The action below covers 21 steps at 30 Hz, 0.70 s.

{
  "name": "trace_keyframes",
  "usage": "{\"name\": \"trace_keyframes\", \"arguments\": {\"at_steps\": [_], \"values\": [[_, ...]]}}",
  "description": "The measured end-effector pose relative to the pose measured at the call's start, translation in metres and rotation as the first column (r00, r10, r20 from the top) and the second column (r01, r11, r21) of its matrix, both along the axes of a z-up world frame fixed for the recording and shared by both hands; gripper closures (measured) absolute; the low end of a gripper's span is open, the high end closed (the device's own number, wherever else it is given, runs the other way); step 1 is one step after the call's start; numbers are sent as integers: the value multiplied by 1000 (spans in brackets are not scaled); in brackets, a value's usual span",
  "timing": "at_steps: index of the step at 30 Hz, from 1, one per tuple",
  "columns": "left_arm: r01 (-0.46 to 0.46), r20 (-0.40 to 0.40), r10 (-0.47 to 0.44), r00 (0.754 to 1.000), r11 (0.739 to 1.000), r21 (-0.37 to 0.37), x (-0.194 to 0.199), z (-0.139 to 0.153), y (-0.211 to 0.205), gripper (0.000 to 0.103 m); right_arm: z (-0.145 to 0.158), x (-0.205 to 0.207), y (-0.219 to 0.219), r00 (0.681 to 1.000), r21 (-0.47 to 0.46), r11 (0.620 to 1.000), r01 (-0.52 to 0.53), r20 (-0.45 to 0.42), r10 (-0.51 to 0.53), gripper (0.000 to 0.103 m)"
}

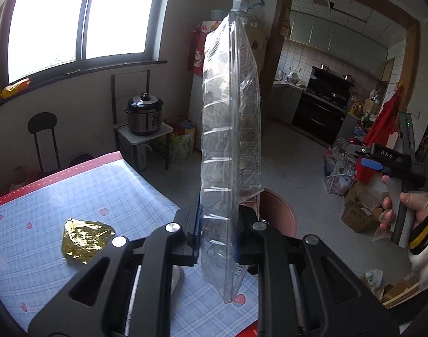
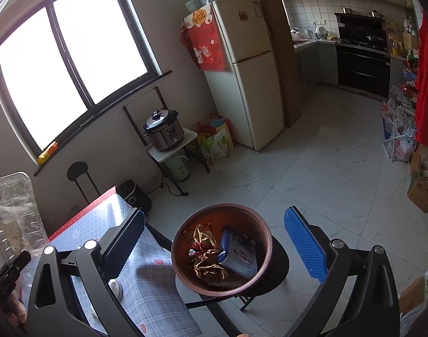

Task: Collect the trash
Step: 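Open the left tool and drop the clear container into the bin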

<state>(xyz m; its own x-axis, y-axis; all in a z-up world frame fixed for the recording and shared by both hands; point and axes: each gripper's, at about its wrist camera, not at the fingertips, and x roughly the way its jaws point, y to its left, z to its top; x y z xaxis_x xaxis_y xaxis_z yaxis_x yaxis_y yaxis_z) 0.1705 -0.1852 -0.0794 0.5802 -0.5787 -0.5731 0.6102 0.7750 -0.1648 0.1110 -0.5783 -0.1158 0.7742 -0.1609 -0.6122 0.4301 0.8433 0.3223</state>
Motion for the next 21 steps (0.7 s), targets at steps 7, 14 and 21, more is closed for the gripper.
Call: {"name": "trace_keyframes", "arguments": {"at_steps": [7, 14, 21], "values": [[110, -89, -106, 990, 993, 33, 24, -39, -118, 83, -11, -44, -45, 997, 1, 997, 74, -37, -74, 5], [147, -132, -141, 981, 988, 37, 36, -69, -197, 83, -15, -78, -90, 986, -24, 988, 152, -67, -153, 5], [135, -67, -132, 989, 990, 33, 44, -75, -229, 29, -19, -87, -110, 984, -25, 986, 163, -72, -165, 5]]}}
